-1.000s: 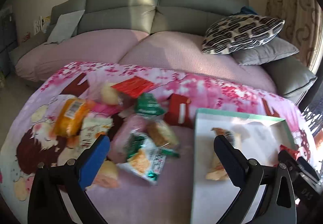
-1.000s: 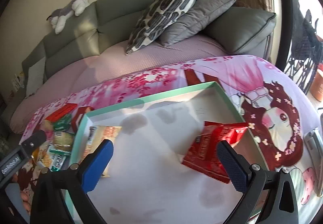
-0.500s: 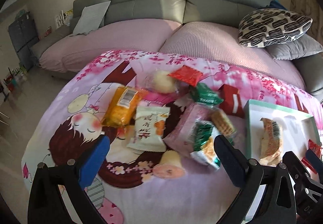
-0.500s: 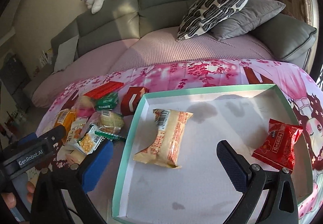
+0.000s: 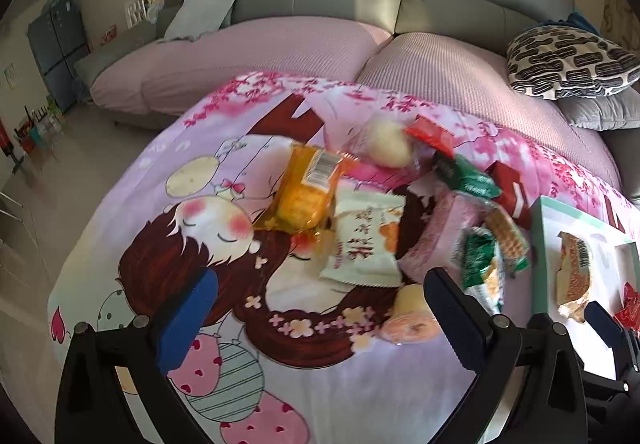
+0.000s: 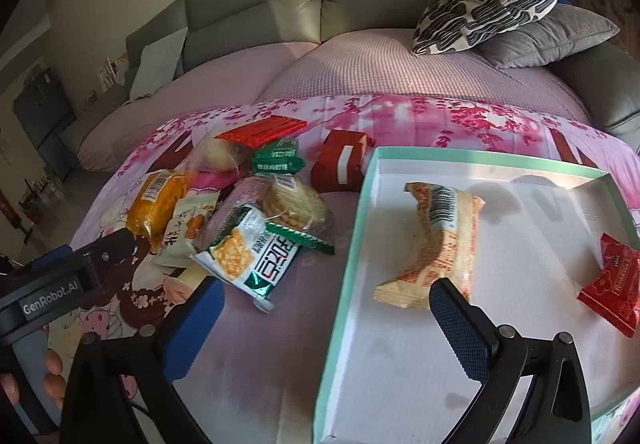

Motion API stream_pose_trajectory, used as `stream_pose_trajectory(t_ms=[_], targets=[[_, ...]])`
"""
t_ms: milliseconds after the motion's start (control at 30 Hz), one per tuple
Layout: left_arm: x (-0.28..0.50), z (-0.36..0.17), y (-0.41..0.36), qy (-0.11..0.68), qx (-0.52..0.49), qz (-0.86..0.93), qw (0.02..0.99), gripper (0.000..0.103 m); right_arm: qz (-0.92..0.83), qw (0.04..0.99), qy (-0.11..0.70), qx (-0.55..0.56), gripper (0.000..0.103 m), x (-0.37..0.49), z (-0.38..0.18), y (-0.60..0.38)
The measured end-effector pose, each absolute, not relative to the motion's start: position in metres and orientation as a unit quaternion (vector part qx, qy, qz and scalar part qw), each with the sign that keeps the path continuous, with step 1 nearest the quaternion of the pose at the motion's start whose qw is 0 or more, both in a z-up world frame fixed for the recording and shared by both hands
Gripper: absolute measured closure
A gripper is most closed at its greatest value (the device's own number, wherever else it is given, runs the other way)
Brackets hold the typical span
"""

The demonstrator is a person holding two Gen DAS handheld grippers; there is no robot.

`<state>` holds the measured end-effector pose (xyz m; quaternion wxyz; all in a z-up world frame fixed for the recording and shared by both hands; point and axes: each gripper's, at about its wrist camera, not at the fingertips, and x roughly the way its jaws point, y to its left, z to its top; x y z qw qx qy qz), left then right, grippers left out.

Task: Organize snacks
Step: 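Move both open tools back from the tray to the snack pile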

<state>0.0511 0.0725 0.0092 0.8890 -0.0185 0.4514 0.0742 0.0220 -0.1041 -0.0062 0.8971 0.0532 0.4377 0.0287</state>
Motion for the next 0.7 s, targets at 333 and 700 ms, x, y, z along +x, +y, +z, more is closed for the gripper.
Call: stream_pose_trajectory(t_ms=[333, 700], targets=[[0.056, -0.002, 0.097, 0.462, -0.055, 0.071, 0.882, 0.000, 0.034, 0.895, 0.437, 0.087, 0.000, 0.036, -0.014, -0.084], [0.061, -0.016, 0.119, 0.450, -0.116, 0.066, 0.883, 0.000, 0.050, 0.890, 0.422, 0.166, 0.012, 0.052, -0.026, -0.083]])
